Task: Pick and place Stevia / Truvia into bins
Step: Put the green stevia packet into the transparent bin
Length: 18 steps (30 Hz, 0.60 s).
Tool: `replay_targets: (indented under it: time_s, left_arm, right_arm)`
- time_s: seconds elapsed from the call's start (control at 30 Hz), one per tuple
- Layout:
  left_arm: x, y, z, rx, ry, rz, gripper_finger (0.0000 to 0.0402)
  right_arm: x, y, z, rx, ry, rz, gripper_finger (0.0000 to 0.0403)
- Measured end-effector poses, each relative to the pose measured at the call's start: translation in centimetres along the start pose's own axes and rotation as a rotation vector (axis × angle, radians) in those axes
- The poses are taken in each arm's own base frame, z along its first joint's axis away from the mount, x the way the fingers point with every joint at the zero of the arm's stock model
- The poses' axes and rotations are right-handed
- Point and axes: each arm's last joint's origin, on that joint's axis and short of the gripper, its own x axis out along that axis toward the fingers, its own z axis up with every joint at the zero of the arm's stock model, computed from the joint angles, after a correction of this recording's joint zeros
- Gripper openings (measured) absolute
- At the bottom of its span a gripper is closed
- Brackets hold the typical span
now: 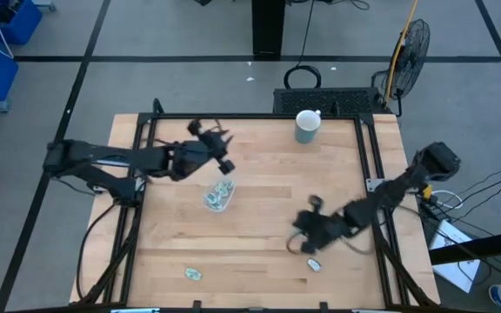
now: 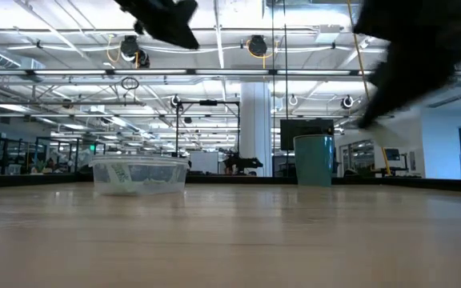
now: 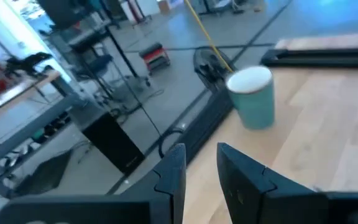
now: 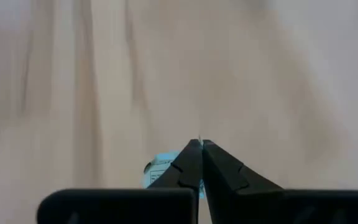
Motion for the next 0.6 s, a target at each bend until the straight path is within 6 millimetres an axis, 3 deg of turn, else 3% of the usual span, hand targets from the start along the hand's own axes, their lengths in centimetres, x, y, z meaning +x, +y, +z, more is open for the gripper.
replay_targets:
  time_s: [0.17,0.27,0.4,0.6]
  left_arm:
    - [-3.7,2.4,0.8,-0.103,-0.02,-0.01,0.0097]
    - [-5.5,3.3,0.7,-0.169,-0.012,-0.039,0.0097]
    - [-7.1,4.1,0.0,-0.175,0.03,-0.072,0.0097]
    - [-7.7,4.2,-0.5,-0.218,0.067,-0.075,0.0097]
  right_arm:
    - [3.2,-3.8,6.6,-0.169,-0.375,-0.106,0.0001]
    - [5.2,-5.5,9.2,-0.249,-0.567,-0.005,0.0001]
    - [9.5,-6.6,10.6,-0.269,-0.518,0.012,0.0001]
    - [15.1,-6.1,13.6,-0.376,-0.454,-0.044,0.0]
